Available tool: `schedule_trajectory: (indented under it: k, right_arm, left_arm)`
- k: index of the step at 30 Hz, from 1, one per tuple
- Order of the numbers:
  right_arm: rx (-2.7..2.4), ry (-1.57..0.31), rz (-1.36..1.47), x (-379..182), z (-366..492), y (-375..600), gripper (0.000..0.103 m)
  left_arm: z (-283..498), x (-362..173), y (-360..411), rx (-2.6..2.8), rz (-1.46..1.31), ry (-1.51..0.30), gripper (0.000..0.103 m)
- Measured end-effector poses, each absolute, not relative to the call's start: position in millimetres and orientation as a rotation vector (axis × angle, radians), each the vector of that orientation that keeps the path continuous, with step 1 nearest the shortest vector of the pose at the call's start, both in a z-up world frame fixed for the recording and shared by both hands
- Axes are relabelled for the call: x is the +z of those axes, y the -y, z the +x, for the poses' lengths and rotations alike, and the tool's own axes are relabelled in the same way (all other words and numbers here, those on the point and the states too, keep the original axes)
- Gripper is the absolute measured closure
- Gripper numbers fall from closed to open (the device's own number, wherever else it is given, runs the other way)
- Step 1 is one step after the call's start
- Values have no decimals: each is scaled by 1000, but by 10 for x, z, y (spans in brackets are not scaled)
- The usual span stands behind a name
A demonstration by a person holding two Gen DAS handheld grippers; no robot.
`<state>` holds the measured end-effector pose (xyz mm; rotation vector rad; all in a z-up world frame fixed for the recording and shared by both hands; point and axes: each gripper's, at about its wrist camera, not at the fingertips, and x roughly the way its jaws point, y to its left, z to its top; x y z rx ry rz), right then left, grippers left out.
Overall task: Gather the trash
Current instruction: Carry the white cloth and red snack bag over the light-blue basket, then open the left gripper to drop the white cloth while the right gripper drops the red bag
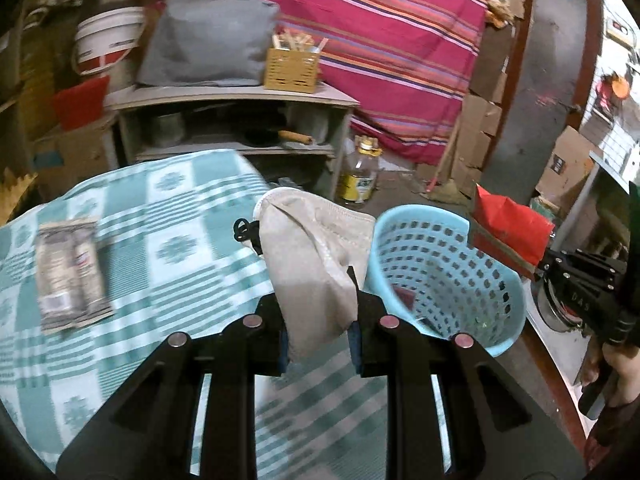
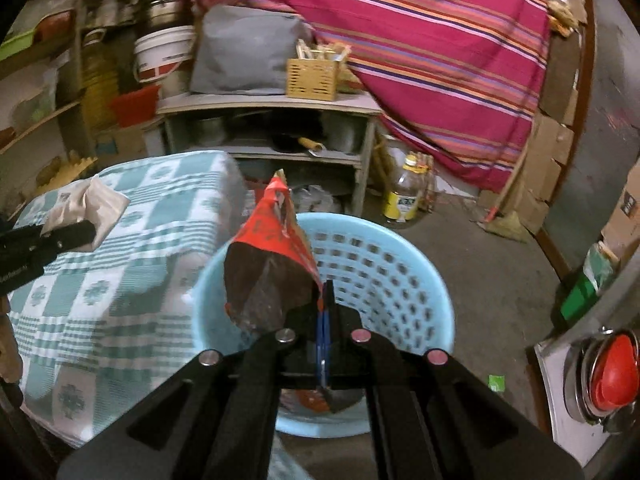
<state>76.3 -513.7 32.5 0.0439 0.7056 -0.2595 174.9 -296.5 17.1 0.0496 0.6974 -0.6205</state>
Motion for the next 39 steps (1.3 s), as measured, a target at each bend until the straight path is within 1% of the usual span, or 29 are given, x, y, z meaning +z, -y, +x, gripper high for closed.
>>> schedule_trajectory:
  k: [5,9,13,14,16,22,23,25,27,32,35,39]
  right_arm:
    - [-269,-717,89,254,735,5400,103]
    - [-268,-728,105,179,737,5530,103]
    - [-271,-735,131,108,732,5635,103]
    - [-273,-737,134,95,733,5654,103]
    - [-274,-739,142,78,733,5694,103]
    - [-267,-745,149,36,771,5696,103]
    - [-266,-747,149,29,780,5690,103]
    - [-263,-750,149,16,795,5685,103]
    - [-260,-752,149,10,805,5666,103]
    - [-255,-760,150,22,841,5623,103]
    - [-242,-774,160,4,877,5595,101]
    - [-240,-796,183,-53,945,5547,101]
  left_arm:
    - [1766,131,3428,-676,51,-716,82]
    - [1809,57,3771,-712,64,-744,79]
    - [1849,-13,4044,-743,84,-773,70]
    - [1834,-20,4101,-744,97,-770,65]
    - [1815,-22,4156,-742,107,-764,60]
    - [1832,-36,4128,-739,106,-774,46]
    - [1824,-30,4118,-739,108,-775,41]
    - [1797,-5,4087,-727,112,-763,38]
    - [1772,24,4045,-721,115,-751,30]
    - [1750,108,3854,-686,113,-717,24]
    - [1741,170,3707,-651,121,-690,18]
    - [1746,230,3474,-597,127,-663,16]
